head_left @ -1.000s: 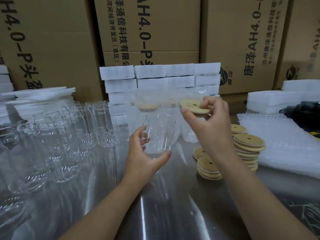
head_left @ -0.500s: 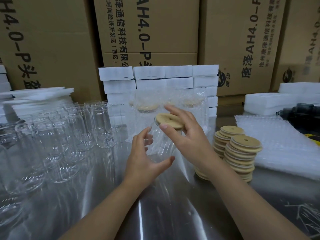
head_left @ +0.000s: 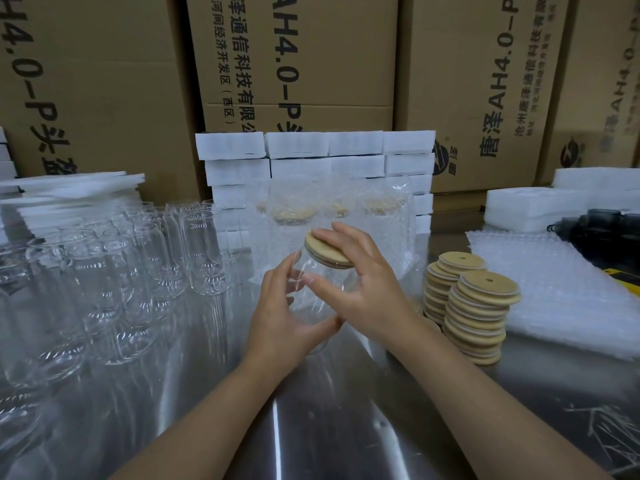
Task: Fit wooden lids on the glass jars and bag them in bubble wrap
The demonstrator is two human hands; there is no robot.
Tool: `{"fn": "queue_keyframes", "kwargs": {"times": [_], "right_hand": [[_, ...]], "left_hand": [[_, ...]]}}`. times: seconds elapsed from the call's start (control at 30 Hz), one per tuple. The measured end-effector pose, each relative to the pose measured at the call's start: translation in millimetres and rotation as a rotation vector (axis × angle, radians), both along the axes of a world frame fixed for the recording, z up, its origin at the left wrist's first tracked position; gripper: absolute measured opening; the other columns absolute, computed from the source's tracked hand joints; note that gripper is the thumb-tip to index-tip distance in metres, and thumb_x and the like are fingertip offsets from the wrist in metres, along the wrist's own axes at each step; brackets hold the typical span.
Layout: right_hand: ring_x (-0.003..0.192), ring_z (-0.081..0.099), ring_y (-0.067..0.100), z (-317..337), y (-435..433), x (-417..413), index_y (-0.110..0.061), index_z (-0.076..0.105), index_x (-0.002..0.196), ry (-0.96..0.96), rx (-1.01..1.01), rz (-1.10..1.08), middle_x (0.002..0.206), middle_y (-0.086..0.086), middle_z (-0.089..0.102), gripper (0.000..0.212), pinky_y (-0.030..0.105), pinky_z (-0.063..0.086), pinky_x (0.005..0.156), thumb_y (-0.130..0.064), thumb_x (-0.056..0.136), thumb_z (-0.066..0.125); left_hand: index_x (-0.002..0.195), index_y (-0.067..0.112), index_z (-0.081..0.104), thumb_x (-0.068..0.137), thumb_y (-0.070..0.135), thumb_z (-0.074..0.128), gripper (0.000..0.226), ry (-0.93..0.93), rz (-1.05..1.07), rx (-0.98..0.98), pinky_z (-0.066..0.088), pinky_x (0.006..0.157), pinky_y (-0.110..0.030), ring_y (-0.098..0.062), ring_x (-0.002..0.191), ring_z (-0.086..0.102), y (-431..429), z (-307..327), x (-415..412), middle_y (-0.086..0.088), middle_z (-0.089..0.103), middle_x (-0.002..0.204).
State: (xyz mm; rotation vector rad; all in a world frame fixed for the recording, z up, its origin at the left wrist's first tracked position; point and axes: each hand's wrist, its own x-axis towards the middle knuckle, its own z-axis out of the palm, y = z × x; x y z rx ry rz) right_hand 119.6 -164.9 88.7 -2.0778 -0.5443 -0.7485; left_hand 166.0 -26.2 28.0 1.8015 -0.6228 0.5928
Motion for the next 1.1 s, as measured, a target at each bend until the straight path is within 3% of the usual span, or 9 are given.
{"fn": "queue_keyframes", "kwargs": {"times": [0.17,0.3,0.4,0.5,0.6,0.67,0.83,0.93,1.1], "right_hand": [[0.133,0.024,-0.002,12.1,-12.0,-9.4,-0.038,0.048,0.136,-0.096,-0.138,-0.236,0.146,-0.012,0.039,0.059,0.039,0.012,0.117,-0.064,0.089,0.026],[0.119,0.049,0.017,39.6,-58.3,-7.6,-0.021,0.056,0.128,-0.112,-0.06,-0.528,0.128,0.001,0.057,0.036,0.046,0.038,0.102,-0.029,0.099,0.037],[0.114,0.051,0.032,58.0,-118.0,0.6,-0.019,0.06,0.125,0.103,-0.212,-0.845,0.127,0.011,0.058,0.038,0.047,0.044,0.095,-0.013,0.09,0.046],[0.117,0.047,0.038,63.0,-173.0,6.1,-0.017,0.057,0.127,0.443,-0.356,-1.082,0.13,0.015,0.052,0.04,0.043,0.044,0.092,-0.02,0.088,0.055],[0.118,0.048,0.035,48.5,-204.2,15.5,-0.009,0.05,0.13,0.827,-0.478,-1.111,0.132,0.016,0.05,0.052,0.041,0.044,0.099,-0.036,0.087,0.062],[0.119,0.049,0.033,34.3,-213.4,22.6,-0.007,0.049,0.13,0.909,-0.523,-1.081,0.133,0.017,0.049,0.052,0.04,0.041,0.103,-0.035,0.089,0.061],[0.116,0.048,0.032,32.7,-209.2,24.9,-0.011,0.053,0.123,0.851,-0.474,-1.162,0.131,0.012,0.051,0.034,0.041,0.032,0.107,-0.027,0.095,0.045],[0.116,0.047,0.036,54.3,-191.4,17.6,-0.007,0.057,0.116,0.632,-0.443,-1.244,0.125,0.016,0.053,0.032,0.043,0.033,0.105,-0.027,0.094,0.043],[0.088,0.052,0.031,98.5,-129.2,-7.0,-0.005,0.061,0.098,0.161,-0.24,-0.994,0.096,0.014,0.059,0.024,0.037,0.035,0.073,-0.022,0.09,0.046]], "left_hand": [[0.123,0.058,0.03,0.06,0.032,0.09,0.091,0.008,0.02,0.001,0.039,0.089,-0.005,0.008,0.11,0.051,-1.7,0.8,-1.7,0.019,0.045,0.121],[0.121,0.06,0.03,0.061,0.029,0.091,0.091,-0.001,0.027,0.002,0.038,0.087,-0.003,0.013,0.108,0.049,-0.6,2.1,-3.0,0.018,0.046,0.119],[0.121,0.061,0.028,0.061,0.03,0.091,0.092,-0.003,0.033,0.005,0.038,0.088,-0.009,0.011,0.109,0.049,0.1,3.7,-5.4,0.021,0.045,0.118],[0.12,0.063,0.026,0.061,0.032,0.091,0.093,0.003,0.034,0.006,0.038,0.09,-0.011,0.008,0.11,0.05,-0.4,5.2,-7.5,0.023,0.045,0.118],[0.119,0.063,0.026,0.061,0.032,0.091,0.093,0.004,0.035,0.006,0.041,0.089,-0.013,0.007,0.11,0.051,-0.9,5.9,-7.9,0.02,0.047,0.12],[0.119,0.064,0.026,0.061,0.033,0.091,0.092,0.006,0.027,0.008,0.042,0.089,-0.014,0.007,0.109,0.052,-1.4,5.9,-8.6,0.02,0.047,0.12],[0.121,0.063,0.029,0.057,0.041,0.09,0.091,0.011,0.012,-0.001,0.042,0.09,-0.015,0.006,0.11,0.052,-2.5,6.3,-10.7,0.019,0.048,0.121],[0.121,0.065,0.027,0.053,0.051,0.082,0.089,0.015,0.019,-0.03,0.041,0.087,-0.011,0.01,0.108,0.051,-3.2,8.0,-11.1,0.022,0.047,0.12],[0.122,0.062,0.028,0.053,0.049,0.085,0.09,-0.006,0.049,-0.128,0.04,0.088,-0.011,0.012,0.107,0.05,-1.1,11.1,-9.7,0.021,0.048,0.119]]}}
